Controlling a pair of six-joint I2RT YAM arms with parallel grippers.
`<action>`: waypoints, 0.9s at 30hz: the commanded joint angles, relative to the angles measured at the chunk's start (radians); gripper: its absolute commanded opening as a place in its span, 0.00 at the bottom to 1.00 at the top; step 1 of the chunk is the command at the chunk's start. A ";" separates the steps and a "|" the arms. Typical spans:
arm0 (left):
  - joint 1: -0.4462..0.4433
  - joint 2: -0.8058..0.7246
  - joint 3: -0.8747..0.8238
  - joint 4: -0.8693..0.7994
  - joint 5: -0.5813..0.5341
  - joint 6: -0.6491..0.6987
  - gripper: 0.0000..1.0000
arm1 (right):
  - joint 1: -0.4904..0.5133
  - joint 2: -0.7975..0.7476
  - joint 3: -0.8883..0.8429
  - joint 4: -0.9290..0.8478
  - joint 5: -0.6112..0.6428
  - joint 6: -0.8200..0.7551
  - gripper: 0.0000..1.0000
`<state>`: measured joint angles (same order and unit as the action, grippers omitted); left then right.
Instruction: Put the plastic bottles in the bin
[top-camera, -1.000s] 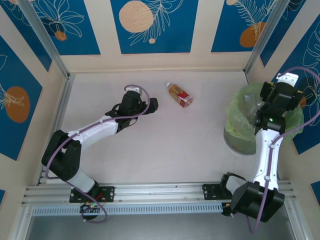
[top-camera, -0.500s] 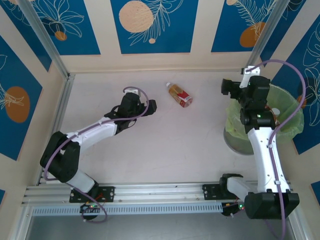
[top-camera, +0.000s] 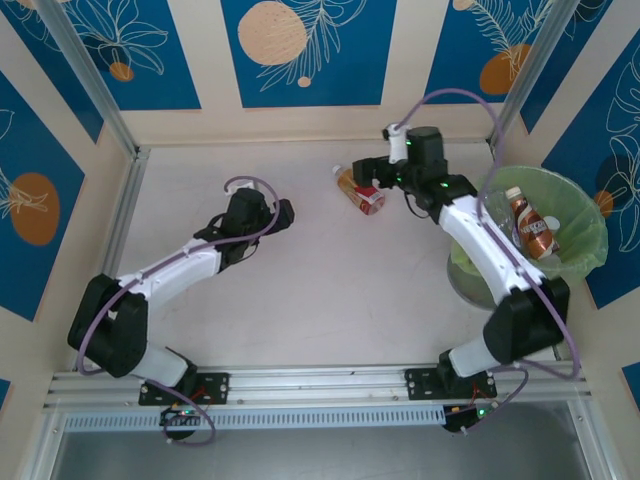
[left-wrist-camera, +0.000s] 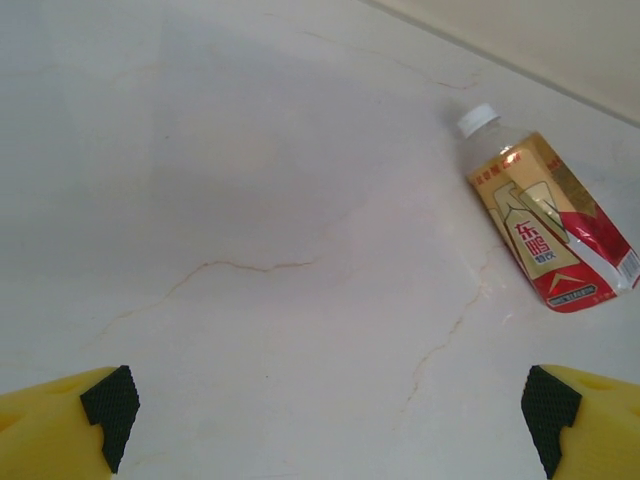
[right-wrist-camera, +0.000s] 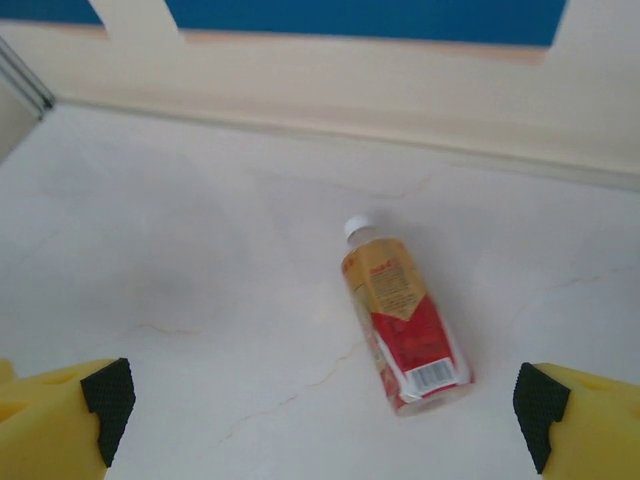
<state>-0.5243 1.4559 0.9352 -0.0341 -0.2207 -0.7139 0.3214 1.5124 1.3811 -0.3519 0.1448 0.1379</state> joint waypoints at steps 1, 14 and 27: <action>0.018 -0.041 -0.018 -0.037 -0.026 -0.033 1.00 | 0.004 0.110 0.089 -0.038 0.027 -0.022 1.00; 0.032 -0.073 -0.056 -0.075 -0.071 -0.059 1.00 | -0.034 0.592 0.441 -0.258 0.034 -0.160 1.00; 0.040 -0.027 -0.022 -0.098 -0.051 -0.061 1.00 | 0.006 0.891 0.705 -0.450 0.097 -0.139 0.92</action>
<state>-0.4992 1.4101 0.8909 -0.1123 -0.2703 -0.7616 0.3145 2.3631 2.0285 -0.7479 0.2089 0.0074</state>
